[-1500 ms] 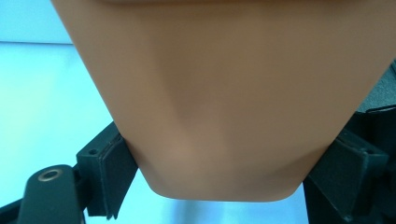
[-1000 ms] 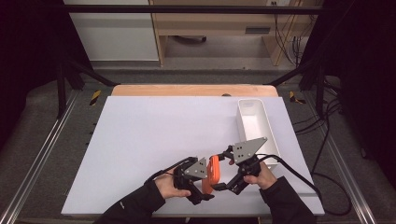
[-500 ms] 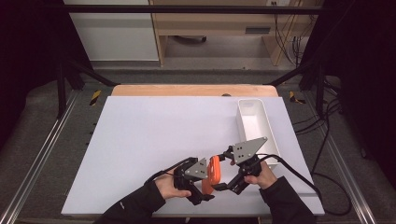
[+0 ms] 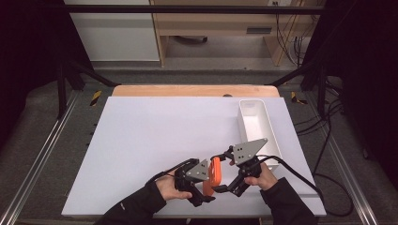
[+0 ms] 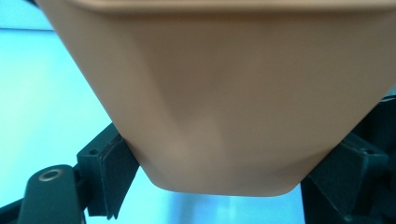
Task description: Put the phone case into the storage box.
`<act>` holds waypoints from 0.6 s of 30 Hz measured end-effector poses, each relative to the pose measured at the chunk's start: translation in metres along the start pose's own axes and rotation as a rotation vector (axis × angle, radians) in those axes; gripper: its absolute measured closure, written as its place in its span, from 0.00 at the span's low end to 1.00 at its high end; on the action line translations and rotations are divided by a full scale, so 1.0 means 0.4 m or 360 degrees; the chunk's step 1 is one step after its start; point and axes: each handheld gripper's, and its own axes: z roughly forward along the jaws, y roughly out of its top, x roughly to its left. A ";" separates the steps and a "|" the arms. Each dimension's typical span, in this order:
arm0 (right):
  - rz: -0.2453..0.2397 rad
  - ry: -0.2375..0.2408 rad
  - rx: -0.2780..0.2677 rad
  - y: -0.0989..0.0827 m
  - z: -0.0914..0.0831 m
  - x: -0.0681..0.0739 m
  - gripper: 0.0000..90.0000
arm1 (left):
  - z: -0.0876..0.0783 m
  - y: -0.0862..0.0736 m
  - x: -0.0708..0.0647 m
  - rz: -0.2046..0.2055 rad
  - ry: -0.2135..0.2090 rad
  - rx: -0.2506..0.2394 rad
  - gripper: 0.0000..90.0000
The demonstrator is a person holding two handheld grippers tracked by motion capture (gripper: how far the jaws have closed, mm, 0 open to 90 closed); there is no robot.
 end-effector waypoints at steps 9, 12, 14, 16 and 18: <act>-0.0019 0.0022 -0.0002 -0.001 0.003 0.002 0.17 | 0.002 0.000 0.000 -0.0011 0.0001 0.0006 0.17; -0.0032 0.0027 0.0003 0.000 0.000 0.002 0.18 | 0.003 0.000 0.000 -0.0006 0.0005 0.0010 0.17; -0.0032 0.0027 0.0007 0.000 0.000 0.002 0.18 | 0.003 0.000 -0.001 -0.0006 0.0003 0.0008 0.17; -0.0031 0.0030 0.0009 0.000 -0.001 0.001 0.18 | 0.002 0.000 -0.001 -0.0005 0.0011 0.0007 0.17; -0.0033 0.0030 0.0005 0.001 -0.002 0.001 0.18 | 0.002 0.000 -0.002 -0.0008 0.0013 -0.0004 0.17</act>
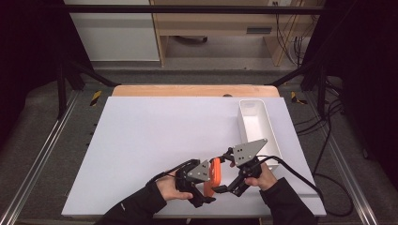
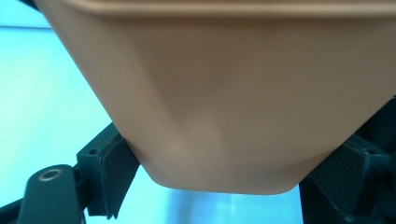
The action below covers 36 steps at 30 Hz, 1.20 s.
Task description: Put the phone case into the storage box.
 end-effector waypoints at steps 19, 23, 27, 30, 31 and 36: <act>0.0031 -0.0129 0.0012 0.010 -0.031 -0.003 0.18 | -0.038 -0.009 0.013 -0.0064 0.0122 -0.0085 0.07; 0.0046 -0.0190 0.0015 0.013 -0.044 -0.002 0.18 | -0.061 -0.019 0.025 -0.0115 0.0154 -0.0136 0.06; 0.0080 -0.0258 0.0021 0.014 -0.055 -0.006 0.18 | -0.085 -0.036 0.038 -0.0184 0.0210 -0.0191 0.05; 0.0108 -0.0298 0.0020 0.016 -0.062 -0.009 0.18 | -0.104 -0.050 0.046 -0.0227 0.0261 -0.0230 0.05; 0.0113 -0.0320 0.0020 0.017 -0.065 -0.009 0.18 | -0.111 -0.054 0.049 -0.0246 0.0276 -0.0247 0.05; 0.0148 -0.0396 0.0002 0.025 -0.086 -0.011 0.18 | -0.140 -0.078 0.060 -0.0332 0.0357 -0.0338 0.05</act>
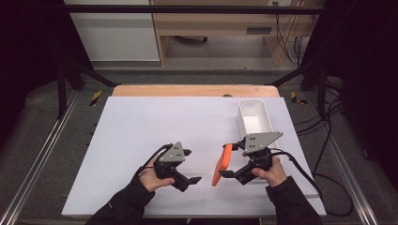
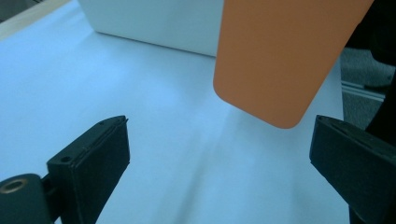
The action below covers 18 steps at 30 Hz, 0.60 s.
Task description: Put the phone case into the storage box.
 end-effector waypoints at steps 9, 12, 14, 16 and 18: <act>0.0059 -0.0156 -0.0019 0.015 -0.038 -0.013 0.18 | -0.053 -0.029 0.029 -0.0086 0.0149 -0.0090 0.05; 0.0081 -0.0207 -0.0041 0.021 -0.054 -0.017 0.18 | -0.079 -0.043 0.039 -0.0112 0.0193 -0.0119 0.04; 0.0103 -0.0237 -0.0060 0.025 -0.065 -0.020 0.18 | -0.098 -0.054 0.045 -0.0132 0.0227 -0.0145 0.04; 0.0120 -0.0258 -0.0074 0.029 -0.074 -0.023 0.18 | -0.118 -0.065 0.053 -0.0153 0.0256 -0.0167 0.04; 0.0128 -0.0281 -0.0070 0.035 -0.082 -0.026 0.18 | -0.137 -0.077 0.060 -0.0174 0.0292 -0.0179 0.04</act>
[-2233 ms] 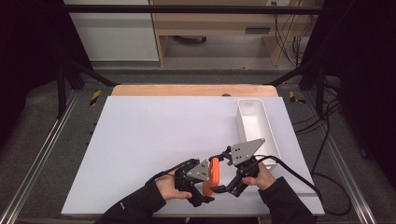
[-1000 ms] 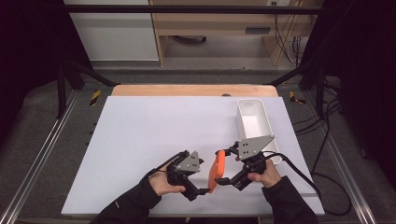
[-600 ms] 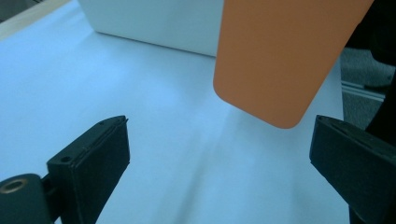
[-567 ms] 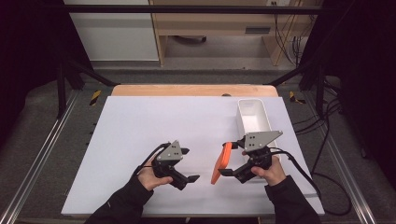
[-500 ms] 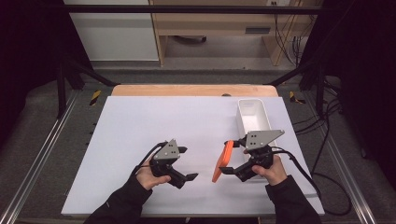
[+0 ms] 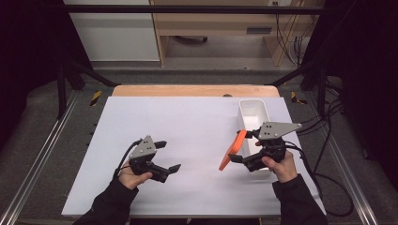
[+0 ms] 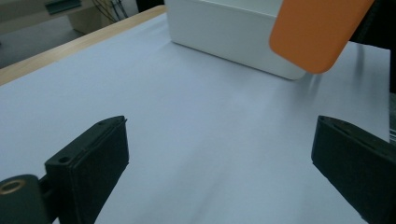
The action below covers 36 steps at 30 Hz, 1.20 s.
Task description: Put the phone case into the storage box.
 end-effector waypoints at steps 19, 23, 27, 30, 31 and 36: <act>0.0035 -0.0204 -0.0014 0.087 -0.048 -0.011 0.18 | -0.144 -0.088 0.072 -0.0104 0.0329 -0.0051 0.02; 0.0043 -0.0254 -0.0021 0.103 -0.049 -0.013 0.18 | -0.165 -0.103 0.085 -0.0125 0.0387 -0.0072 0.02; 0.0058 -0.0294 -0.0026 0.115 -0.051 -0.019 0.18 | -0.183 -0.118 0.094 -0.0154 0.0412 -0.0095 0.02; 0.0083 -0.0327 -0.0034 0.120 -0.052 -0.025 0.18 | -0.193 -0.126 0.099 -0.0166 0.0424 -0.0106 0.02; 0.0090 -0.0341 -0.0032 0.121 -0.052 -0.028 0.18 | -0.195 -0.129 0.101 -0.0171 0.0428 -0.0107 0.02; 0.0130 -0.0438 -0.0037 0.128 -0.058 -0.044 0.18 | -0.200 -0.141 0.109 -0.0188 0.0451 -0.0112 0.02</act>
